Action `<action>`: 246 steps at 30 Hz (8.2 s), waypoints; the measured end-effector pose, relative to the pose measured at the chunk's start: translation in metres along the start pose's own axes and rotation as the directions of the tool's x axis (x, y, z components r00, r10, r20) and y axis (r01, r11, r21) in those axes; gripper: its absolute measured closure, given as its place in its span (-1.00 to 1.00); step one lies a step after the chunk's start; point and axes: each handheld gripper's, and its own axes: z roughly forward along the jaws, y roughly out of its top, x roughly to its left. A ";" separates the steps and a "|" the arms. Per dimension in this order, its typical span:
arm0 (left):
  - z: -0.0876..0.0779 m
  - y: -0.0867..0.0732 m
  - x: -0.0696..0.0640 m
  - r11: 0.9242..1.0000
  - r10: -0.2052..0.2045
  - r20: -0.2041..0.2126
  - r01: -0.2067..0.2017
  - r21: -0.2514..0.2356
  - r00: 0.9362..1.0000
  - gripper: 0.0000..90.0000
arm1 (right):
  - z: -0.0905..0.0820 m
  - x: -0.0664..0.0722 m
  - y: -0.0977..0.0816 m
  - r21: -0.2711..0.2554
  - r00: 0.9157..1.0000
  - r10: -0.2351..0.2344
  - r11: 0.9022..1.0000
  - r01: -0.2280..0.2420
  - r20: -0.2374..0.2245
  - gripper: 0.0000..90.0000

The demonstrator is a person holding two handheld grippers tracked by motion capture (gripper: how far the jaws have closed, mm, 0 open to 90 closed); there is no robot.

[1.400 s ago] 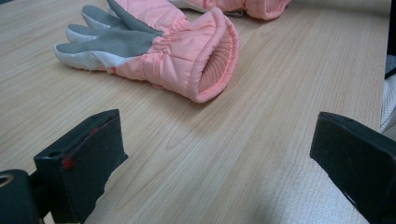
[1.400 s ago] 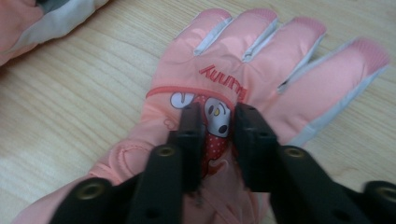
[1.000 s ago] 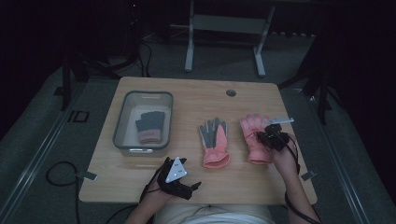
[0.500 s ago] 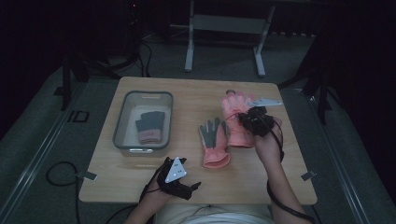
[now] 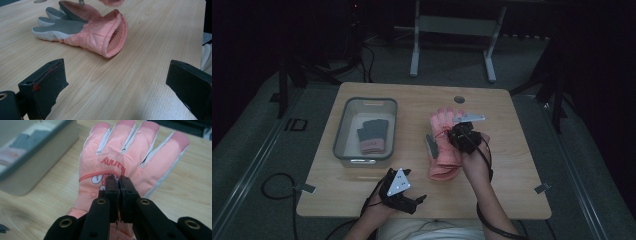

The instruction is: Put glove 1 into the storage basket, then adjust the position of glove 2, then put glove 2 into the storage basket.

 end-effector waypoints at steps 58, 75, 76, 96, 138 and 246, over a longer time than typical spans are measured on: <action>0.076 0.109 0.078 0.935 -0.273 -0.189 0.306 0.180 0.943 -0.15 | 0.042 -0.041 -0.018 0.001 0.982 -0.032 0.999 0.033 -0.185 0.47; 0.122 0.058 0.108 0.753 -0.612 -0.021 0.591 0.289 0.791 -0.25 | 0.085 -0.074 -0.061 0.202 0.905 0.232 0.965 -0.168 -0.357 0.00; 0.123 0.057 0.109 0.748 -0.625 0.009 0.596 0.293 0.780 -0.18 | 0.088 -0.076 -0.063 0.213 0.891 0.258 0.959 -0.188 -0.374 0.04; 0.087 0.098 0.109 0.796 -0.593 0.095 0.565 0.218 0.800 0.67 | 0.057 -0.069 -0.043 0.102 0.872 0.248 0.969 -0.226 -0.422 0.48; -0.067 0.134 0.167 0.825 -0.563 -0.055 0.565 0.026 0.824 0.68 | 0.038 0.025 0.093 -0.068 0.839 0.021 0.995 -0.068 -0.544 0.48; -0.095 0.067 0.221 0.787 -0.558 -0.386 0.617 0.035 0.734 -0.03 | 0.131 0.106 0.130 0.095 0.850 0.007 0.994 0.051 -0.527 0.07</action>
